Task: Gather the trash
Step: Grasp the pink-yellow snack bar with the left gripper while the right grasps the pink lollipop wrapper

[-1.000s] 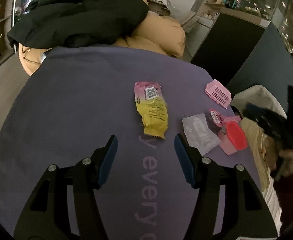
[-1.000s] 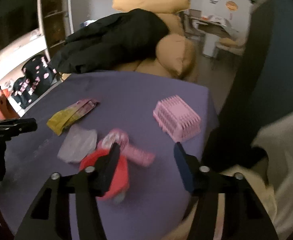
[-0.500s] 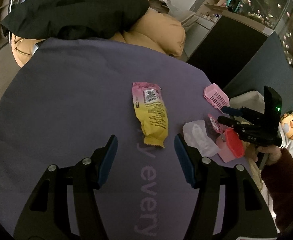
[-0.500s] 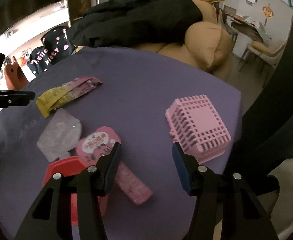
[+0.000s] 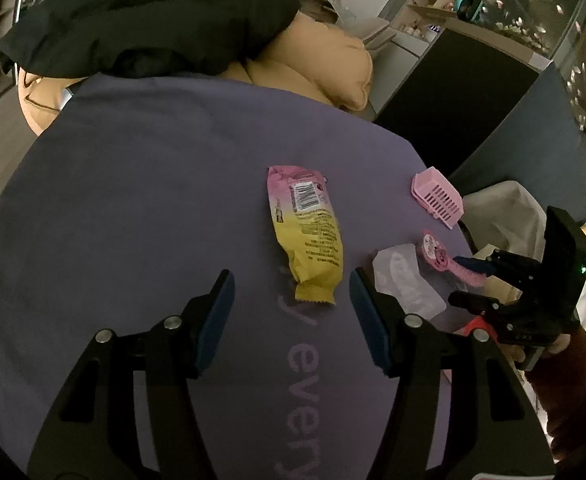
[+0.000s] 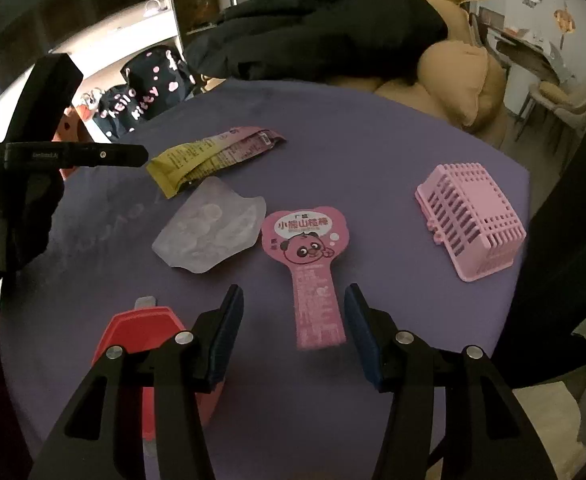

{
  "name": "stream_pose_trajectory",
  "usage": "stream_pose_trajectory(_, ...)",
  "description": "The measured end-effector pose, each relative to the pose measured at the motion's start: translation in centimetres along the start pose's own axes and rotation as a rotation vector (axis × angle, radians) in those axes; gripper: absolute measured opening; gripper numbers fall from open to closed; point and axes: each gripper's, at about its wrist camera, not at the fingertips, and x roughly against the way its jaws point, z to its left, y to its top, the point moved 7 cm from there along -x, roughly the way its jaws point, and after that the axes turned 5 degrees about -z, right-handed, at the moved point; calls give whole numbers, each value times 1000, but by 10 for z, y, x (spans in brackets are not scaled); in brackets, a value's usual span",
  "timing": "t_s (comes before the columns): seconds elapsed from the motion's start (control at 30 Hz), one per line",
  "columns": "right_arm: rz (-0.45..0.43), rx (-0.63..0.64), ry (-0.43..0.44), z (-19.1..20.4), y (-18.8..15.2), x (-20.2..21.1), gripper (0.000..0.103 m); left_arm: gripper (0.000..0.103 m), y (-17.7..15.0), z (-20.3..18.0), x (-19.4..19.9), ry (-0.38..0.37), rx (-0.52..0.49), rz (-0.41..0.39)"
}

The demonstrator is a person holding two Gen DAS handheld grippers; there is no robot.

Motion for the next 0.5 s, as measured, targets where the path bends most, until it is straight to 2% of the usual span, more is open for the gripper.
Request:
stream_pose_trajectory(0.1, 1, -68, 26, -5, 1, -3, 50, 57, 8, -6, -7, 3, -23, -7)
stream_pose_trajectory(0.3, 11, -61, -6, -2, -2, -4, 51, 57, 23, -11, -44, 61, -45, 41)
stream_pose_trajectory(0.33, 23, -54, -13, -1, -2, -4, 51, 51, 24, -12, -50, 59, -46, 54)
stream_pose_trajectory(0.37, 32, -50, -18, -1, -1, -3, 51, 35, 26, -14, -54, 45, -41, 67)
stream_pose_trajectory(0.43, 54, -40, -33, 0, 0, -2, 50, 31, 31, -14, -54, 20, -19, 73)
stream_pose_trajectory(0.5, 45, 4, -67, 3, 3, 2, 50, 28, 42, -13, -44, -3, -4, 39)
